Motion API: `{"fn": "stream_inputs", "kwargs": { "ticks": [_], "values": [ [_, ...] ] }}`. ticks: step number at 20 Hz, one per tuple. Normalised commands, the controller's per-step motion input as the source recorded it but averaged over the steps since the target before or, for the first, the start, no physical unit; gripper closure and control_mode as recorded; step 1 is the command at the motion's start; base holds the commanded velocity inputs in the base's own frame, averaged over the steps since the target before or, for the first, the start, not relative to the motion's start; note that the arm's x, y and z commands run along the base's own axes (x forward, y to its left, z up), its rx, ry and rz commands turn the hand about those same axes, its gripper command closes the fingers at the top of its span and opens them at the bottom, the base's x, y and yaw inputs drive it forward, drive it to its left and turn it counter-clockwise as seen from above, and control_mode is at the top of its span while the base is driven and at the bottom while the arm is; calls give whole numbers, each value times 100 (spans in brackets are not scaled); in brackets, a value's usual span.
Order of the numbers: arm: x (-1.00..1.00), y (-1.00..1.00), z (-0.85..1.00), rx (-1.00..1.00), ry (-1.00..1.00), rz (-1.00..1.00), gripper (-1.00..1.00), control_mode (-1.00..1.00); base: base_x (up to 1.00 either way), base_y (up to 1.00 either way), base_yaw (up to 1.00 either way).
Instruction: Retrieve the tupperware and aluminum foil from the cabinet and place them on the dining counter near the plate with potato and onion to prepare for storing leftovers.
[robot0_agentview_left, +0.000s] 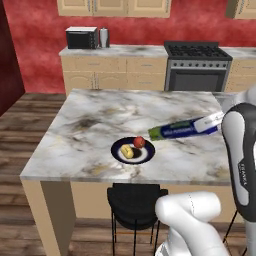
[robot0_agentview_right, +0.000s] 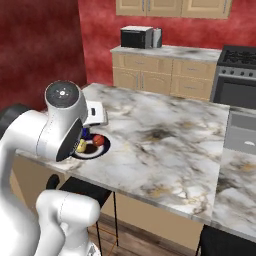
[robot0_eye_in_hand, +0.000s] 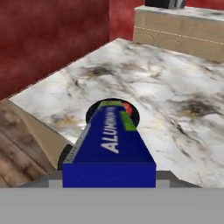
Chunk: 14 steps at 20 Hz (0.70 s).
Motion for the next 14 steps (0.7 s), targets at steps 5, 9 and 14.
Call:
{"fn": "stream_inputs", "kwargs": {
  "ticks": [5,9,14],
  "values": [
    [47,-5,-18,0,-36,-35,100,-100,0,0,0],
    [71,-29,-79,0,-10,-37,100,-100,0,0,0],
    [74,-44,-96,0,7,-27,100,-100,0,0,0]
  ]
}}
